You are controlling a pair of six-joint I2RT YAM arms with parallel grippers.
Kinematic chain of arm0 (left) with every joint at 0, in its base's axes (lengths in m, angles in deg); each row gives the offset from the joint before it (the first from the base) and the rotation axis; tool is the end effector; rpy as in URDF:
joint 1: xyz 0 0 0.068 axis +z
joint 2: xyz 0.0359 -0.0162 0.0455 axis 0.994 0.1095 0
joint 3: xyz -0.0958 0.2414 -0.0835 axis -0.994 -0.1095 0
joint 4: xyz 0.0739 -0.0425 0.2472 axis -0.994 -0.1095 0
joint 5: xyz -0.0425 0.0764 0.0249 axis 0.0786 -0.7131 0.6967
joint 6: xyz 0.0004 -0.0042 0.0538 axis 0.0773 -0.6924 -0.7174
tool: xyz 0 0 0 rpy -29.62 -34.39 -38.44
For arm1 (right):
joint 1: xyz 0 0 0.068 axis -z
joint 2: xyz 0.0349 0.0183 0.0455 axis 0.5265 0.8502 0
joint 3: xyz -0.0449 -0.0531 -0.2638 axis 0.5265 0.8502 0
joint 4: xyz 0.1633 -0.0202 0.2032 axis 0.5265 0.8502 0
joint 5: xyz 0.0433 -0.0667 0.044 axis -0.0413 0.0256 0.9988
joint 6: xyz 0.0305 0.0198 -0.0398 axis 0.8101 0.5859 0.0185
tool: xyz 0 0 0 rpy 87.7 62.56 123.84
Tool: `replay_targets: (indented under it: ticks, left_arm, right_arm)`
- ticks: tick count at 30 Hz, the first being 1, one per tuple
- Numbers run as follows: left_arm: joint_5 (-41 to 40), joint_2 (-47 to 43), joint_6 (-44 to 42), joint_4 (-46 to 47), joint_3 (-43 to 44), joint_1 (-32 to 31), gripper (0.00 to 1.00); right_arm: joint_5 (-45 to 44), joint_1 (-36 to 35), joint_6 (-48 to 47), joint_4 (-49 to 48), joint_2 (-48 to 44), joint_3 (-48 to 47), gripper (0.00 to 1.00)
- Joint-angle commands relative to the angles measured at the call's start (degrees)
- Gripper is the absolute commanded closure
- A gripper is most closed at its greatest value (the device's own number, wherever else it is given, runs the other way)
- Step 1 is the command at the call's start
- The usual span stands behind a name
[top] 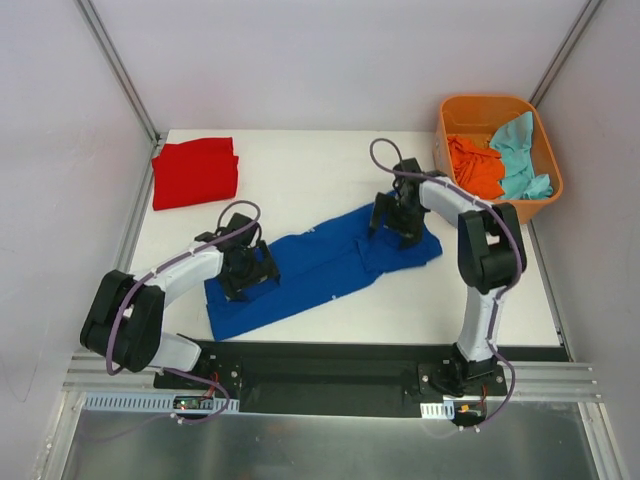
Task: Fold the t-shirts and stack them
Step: Fold the tshirt
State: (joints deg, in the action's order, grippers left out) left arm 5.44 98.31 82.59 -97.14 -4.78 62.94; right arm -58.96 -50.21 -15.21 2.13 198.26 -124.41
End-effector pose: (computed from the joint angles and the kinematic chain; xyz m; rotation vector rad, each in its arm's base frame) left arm 0.2301 -0.0909 0.1683 -0.6031 2.7481 -0.4435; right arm 0.3594 0.1255 0.1693 -0.1243 2.8829 0.3314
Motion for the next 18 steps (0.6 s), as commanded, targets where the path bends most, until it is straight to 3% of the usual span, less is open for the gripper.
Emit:
replay_targets:
  ticks: [1,4,11,15,18]
  left_arm:
    - [3.2,2.56,8.57,0.1,-2.67,-8.21,0.01]
    - [0.93,4.84,14.11,0.72,0.84,-15.24,0.01]
    - [-0.58,16.61,20.62,6.78,13.66,-29.84,0.01]
    - [0.74,24.69,20.36,9.07,23.32,-35.29,0.01]
    - [0.39,26.55,21.41,10.3,25.36,-37.14,0.01]
  right_arm:
    - [3.19,1.56,-4.77,-3.04,12.7,-17.71,0.03]
    - [11.18,1.48,-4.07,-1.36,22.46,-30.54,0.04]
    - [15.42,-1.68,4.54,-6.08,37.17,-53.33,0.04]
    - [18.48,-3.09,13.67,-19.0,41.04,-54.51,0.04]
    - [15.61,-3.54,15.71,-22.37,43.32,-59.75,0.04]
